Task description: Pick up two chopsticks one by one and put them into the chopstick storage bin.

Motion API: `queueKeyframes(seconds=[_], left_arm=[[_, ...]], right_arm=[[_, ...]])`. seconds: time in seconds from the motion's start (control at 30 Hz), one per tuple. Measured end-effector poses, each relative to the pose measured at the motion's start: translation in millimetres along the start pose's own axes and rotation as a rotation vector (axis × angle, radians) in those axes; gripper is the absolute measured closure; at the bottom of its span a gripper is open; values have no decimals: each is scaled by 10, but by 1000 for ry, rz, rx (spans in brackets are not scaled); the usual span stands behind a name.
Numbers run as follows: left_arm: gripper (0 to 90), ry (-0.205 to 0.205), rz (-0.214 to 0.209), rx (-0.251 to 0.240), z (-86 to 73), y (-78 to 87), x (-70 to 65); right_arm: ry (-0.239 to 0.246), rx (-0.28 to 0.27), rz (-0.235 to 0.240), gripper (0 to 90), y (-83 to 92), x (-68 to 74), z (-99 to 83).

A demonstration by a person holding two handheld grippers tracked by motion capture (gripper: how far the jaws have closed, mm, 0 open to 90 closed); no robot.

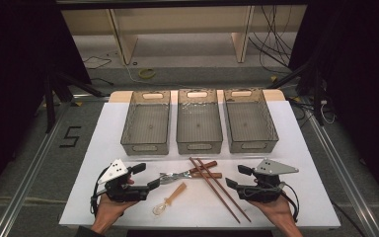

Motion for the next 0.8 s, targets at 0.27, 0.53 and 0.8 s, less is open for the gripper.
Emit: queueKeyframes(seconds=[0.27,0.53,0.8], left_arm=[[179,2,1,0,-1,-4,3],[179,1,2,1,-1,-4,4],[179,-1,2,2,1,-4,6]], right_arm=[[17,71,-10,373,-33,14,96],[27,220,-16,431,-200,41,90],[40,387,-43,511,-402,48,-44]])
Point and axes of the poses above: each handheld gripper's, and its own axes: y roughly backward along the jaws, z roughly out of its top, x roughly to its left, the point moved 7 cm from there along -y, roughly forward along the jaws, and after that the axes turned 6 degrees about -y, right-handed, at the moved point
